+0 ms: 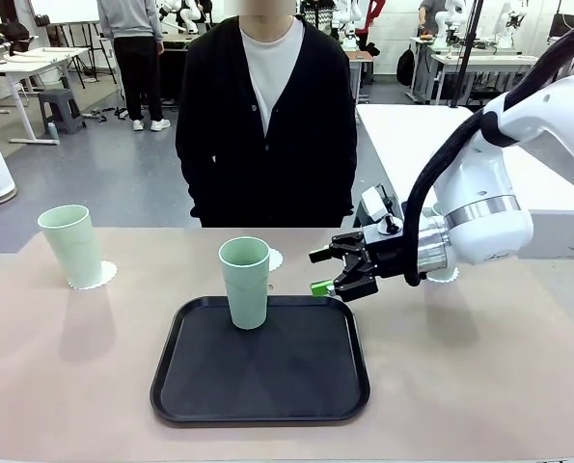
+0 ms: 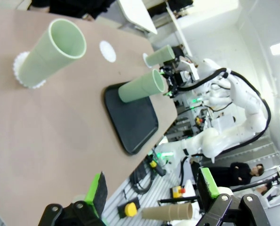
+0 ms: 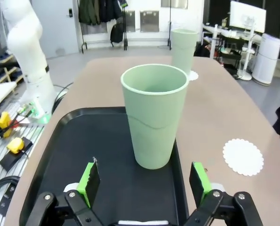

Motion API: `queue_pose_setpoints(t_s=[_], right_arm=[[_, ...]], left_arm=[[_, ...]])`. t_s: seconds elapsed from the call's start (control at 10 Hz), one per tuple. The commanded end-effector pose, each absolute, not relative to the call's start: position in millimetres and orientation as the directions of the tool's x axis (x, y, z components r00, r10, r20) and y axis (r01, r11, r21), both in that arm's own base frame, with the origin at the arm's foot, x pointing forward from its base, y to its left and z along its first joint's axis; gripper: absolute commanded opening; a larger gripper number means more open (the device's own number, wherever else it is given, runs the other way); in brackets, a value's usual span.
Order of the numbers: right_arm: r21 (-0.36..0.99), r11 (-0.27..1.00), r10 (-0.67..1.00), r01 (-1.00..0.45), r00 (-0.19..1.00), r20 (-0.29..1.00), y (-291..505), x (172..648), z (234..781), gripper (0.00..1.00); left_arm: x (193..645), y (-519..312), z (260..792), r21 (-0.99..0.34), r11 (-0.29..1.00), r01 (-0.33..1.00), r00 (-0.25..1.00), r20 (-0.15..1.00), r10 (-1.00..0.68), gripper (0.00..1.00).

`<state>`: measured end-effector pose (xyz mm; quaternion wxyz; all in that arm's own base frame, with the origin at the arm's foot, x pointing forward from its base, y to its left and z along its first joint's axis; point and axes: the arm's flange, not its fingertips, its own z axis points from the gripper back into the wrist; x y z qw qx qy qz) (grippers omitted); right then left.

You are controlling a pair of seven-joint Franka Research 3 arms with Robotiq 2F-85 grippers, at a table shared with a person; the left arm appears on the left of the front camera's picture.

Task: Place coasters on the table and set cups on them.
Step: Take one Reusable plastic cup from the Flat Tray and place it on a coaster set by the human.

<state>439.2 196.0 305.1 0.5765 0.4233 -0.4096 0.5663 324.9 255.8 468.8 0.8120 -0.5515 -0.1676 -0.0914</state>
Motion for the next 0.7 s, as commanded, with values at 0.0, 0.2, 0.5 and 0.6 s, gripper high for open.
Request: queue_pose_setpoints(t_s=[0.0,0.2,0.5,0.6], right_arm=[[0.05,0.008,0.246,-0.999,0.051,0.968,216.4,453.5,282.7,1.0],[0.042,0.034,0.267,-0.999,0.049,0.963,231.6,461.3,269.3,1.0],[0.037,-0.023,0.289,-0.999,0.029,0.957,263.7,468.1,253.0,1.0],[0.027,-0.028,0.294,-0.999,0.018,0.956,269.2,470.2,250.5,1.0]], left_arm=[[322.5,257.5,470.7,-0.866,0.37,0.337,0.926,0.375,0.035,1.0],[322.5,257.5,470.7,-0.866,0.37,0.337,0.926,0.375,0.035,1.0],[322.5,257.5,470.7,-0.866,0.37,0.337,0.926,0.375,0.035,1.0],[322.5,257.5,470.7,-0.866,0.37,0.337,0.926,0.375,0.035,1.0]])
